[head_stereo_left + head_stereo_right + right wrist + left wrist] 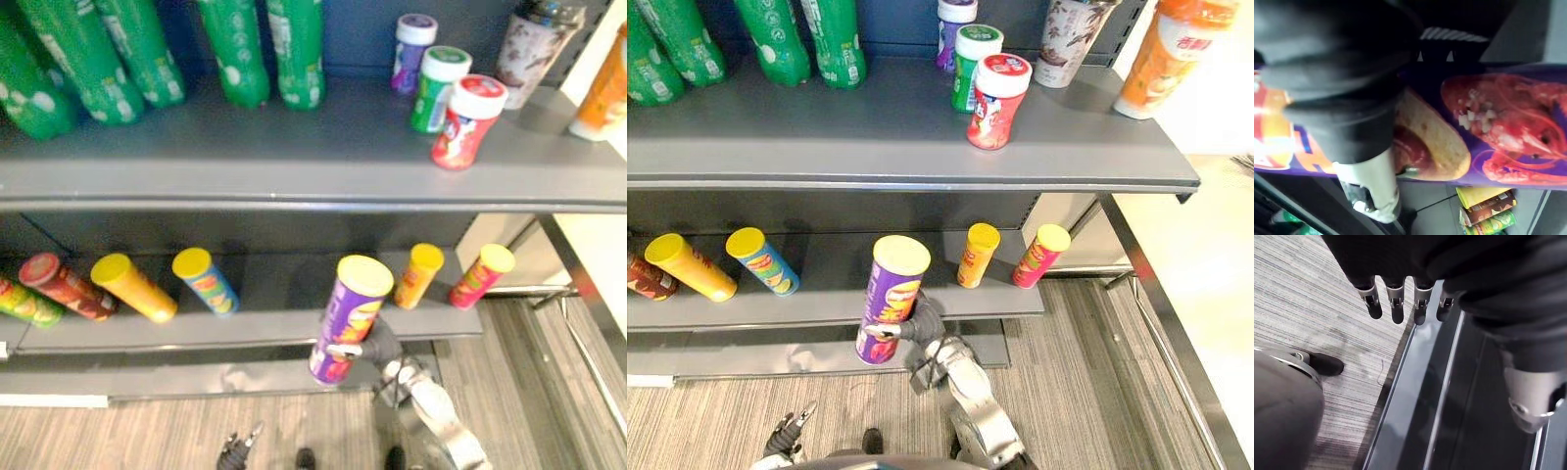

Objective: Put the gum and the chips on the shelf.

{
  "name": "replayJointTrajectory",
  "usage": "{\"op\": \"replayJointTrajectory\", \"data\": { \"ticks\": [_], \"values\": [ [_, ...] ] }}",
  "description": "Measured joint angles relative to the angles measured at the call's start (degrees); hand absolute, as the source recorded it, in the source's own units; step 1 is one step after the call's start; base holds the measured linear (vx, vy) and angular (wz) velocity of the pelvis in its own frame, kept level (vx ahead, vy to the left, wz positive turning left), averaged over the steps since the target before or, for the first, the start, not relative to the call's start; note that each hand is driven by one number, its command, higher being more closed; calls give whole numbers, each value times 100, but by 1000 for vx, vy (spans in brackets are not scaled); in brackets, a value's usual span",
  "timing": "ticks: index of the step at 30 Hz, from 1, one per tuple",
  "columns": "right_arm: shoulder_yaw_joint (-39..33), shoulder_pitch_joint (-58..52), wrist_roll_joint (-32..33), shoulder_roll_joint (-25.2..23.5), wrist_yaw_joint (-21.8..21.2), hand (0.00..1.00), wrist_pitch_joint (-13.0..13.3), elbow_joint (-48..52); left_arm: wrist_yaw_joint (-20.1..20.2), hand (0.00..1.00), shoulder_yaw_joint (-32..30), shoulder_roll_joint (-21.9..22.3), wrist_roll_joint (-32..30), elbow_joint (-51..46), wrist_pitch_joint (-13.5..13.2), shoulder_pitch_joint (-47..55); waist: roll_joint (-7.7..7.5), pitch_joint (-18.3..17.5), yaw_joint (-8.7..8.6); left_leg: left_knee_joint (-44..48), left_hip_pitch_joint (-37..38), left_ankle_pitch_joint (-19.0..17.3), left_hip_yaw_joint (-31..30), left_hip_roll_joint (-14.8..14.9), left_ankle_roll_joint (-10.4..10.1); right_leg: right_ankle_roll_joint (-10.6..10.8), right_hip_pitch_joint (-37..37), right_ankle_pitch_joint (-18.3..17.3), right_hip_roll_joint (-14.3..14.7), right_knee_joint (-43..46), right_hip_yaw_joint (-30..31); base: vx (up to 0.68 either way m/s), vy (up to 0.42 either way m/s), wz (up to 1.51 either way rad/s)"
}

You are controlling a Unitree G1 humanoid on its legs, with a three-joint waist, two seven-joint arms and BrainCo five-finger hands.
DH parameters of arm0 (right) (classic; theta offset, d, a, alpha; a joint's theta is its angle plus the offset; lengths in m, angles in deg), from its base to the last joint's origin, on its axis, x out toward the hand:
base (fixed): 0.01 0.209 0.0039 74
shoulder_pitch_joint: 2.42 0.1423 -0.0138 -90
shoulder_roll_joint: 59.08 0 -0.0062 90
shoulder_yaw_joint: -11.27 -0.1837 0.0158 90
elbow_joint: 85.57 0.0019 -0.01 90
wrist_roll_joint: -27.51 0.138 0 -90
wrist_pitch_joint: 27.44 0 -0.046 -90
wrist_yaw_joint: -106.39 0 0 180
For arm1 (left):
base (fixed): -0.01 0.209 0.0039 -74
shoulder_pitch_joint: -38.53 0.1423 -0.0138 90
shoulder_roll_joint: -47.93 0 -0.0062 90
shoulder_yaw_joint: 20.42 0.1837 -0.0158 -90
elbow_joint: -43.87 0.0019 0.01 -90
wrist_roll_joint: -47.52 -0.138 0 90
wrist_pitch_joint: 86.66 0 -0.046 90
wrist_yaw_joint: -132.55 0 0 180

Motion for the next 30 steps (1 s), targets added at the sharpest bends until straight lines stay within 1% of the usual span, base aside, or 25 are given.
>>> {"op": "replayJointTrajectory", "data": {
  "ticks": [1, 4, 6, 7, 8, 9, 10, 11, 12, 13, 14, 15, 16, 17, 18, 19, 20, 23, 24, 27, 30],
  "values": [
    [-8, 92, -57, -15, 71, 100, 0, -64, -9, 0, 19, 13, 2, -5, -11, -50, 6, 7, 40, 37, -89, 3, -37, -5, 4, 0, -56, 0, -12, 12, -40, -74, -2, 37],
    [-89, 678, -429, -58, 380, 100, -2, -486, -112, 0, 58, 87, 9, -144, -28, -214, 32, 285, 170, 180, -308, 47, -246, -31, 54, -10, -156, -6, -57, 116, -204, -57, 1, 35],
    [-237, 1057, -651, -124, 610, 100, -14, -815, -196, 0, 97, 115, 30, -205, -28, -299, 85, 459, 262, 328, -467, 46, -344, -48, 53, -54, -243, -35, -99, 261, -271, -62, 15, 30],
    [-327, 1372, -833, -202, 811, 100, -28, -1002, -249, 0, 151, 108, 47, -340, -35, -312, 117, 575, 297, 481, -671, 44, -441, -66, 52, -83, -388, -59, -142, 409, -327, -74, 20, 27],
    [-407, 1516, -892, -229, 866, 100, -28, -1084, -270, 0, 183, 104, 48, -393, -35, -331, 130, 629, 306, 544, -720, 45, -473, -71, 52, -95, -465, -74, -162, 481, -359, -70, 23, 26],
    [-467, 1739, -940, -273, 958, 100, -40, -1218, -301, 0, 212, 108, 48, -456, -35, -382, 158, 735, 350, 652, -839, 44, -499, -80, 52, -109, -562, -95, -195, 606, -370, -84, 20, 20],
    [-628, 2045, -1089, -306, 1090, 100, -44, -1402, -334, 0, 235, 120, 49, -538, -34, -473, 207, 916, 409, 825, -968, 43, -547, -96, 50, -131, -654, -132, -239, 768, -399, -99, 17, 24],
    [-711, 2205, -1113, -317, 1157, 100, -45, -1499, -359, 0, 240, 126, 51, -595, -36, -521, 223, 998, 415, 919, -1058, 38, -594, -124, 47, -125, -719, -198, -283, 881, -435, -140, 11, 41],
    [-901, 2487, -1146, -362, 1288, 100, -55, -1699, -398, 0, 270, 128, 59, -684, -43, -609, 273, 1122, 431, 1070, -1238, 33, -687, -167, 46, -138, -869, -306, -377, 1129, -527, -156, 4, 47],
    [-1091, 2710, -1253, -411, 1470, 100, -75, -1851, -413, 0, 308, 128, 59, -785, -52, -674, 331, 1231, 487, 1198, -1403, 4, -755, -188, 18, -147, -1022, -381, -440, 1345, -566, -154, 1, 41],
    [-1196, 2793, -1305, -412, 1532, 100, -81, -1902, -426, 0, 340, 125, 60, -796, -67, -725, 367, 1278, 534, 1251, -1479, -27, -771, -191, 18, -159, -1091, -412, -460, 1432, -582, -164, -8, 28],
    [-1385, 3040, -1322, -417, 1661, 100, -99, -2082, -454, 0, 400, 116, 60, -890, -91, -758, 427, 1419, 575, 1322, -1613, -41, -787, -193, 44, -181, -1184, -471, -505, 1586, -619, -144, -11, 22],
    [-1466, 3155, -1322, -417, 1706, 100, -102, -2173, -457, 0, 415, 114, 61, -920, -100, -770, 459, 1470, 570, 1358, -1666, -62, -780, -188, 81, -180, -1232, -495, -532, 1651, -654, -182, -22, 36],
    [-1625, 3358, -1324, -420, 1783, 100, -112, -2331, -478, 0, 425, 114, 67, -1001, -106, -772, 502, 1526, 563, 1370, -1789, -26, -726, -158, 58, -191, -1360, -536, -587, 1778, -714, -133, -20, 42],
    [-1811, 3540, -1331, -419, 1918, 100, -122, -2488, -522, 0, 461, 103, 150, -1030, -145, -776, 544, 1558, 568, 1349, -1899, 78, -706, -151, 82, -205, -1482, -567, -628, 1879, -772, -121, -21, 36],
    [-1915, 3627, -1334, -417, 1985, 100, -135, -2546, -535, 0, 460, 99, 218, -1048, -154, -780, 559, 1585, 598, 1344, -1947, 105, -708, -153, 81, -215, -1545, -573, -643, 1916, -778, -76, -12, 20],
    [-2130, 3810, -1466, -417, 2125, 100, -161, -2702, -587, 0, 460, 87, 267, -1053, -158, -792, 580, 1606, 672, 1342, -2047, 164, -719, -155, 50, -237, -1661, -586, -668, 1985, -810, -70, -16, 7],
    [-2763, 4324, -1581, -386, 2465, 100, -188, -3101, -652, 0, 497, 75, 272, -1090, -191, -827, 654, 1652, 752, 1341, -2274, 295, -761, -167, 43, -270, -1920, -606, -709, 2126, -847, -21, -25, 12],
    [-2978, 4464, -1636, -360, 2588, 100, -189, -3148, -656, 0, 543, 77, 272, -1093, -202, -850, 687, 1675, 827, 1322, -2330, 329, -762, -168, 40, -284, -2016, -615, -728, 2183, -846, 7, -34, 3],
    [-3344, 4719, -1756, -320, 2770, 100, -190, -3161, -706, 0, 705, 84, 274, -1092, -211, -928, 786, 1738, 845, 1245, -2439, 439, -791, -205, 64, -311, -2191, -673, -804, 2341, -875, 10, -46, 9],
    [-3694, 5042, -1759, -236, 2961, 100, -190, -3324, -776, 0, 779, 92, 274, -1093, -251, -985, 857, 1800, 852, 1252, -2548, 462, -798, -237, 45, -330, -2365, -762, -886, 2538, -883, -5, -54, 8]
  ]
}}
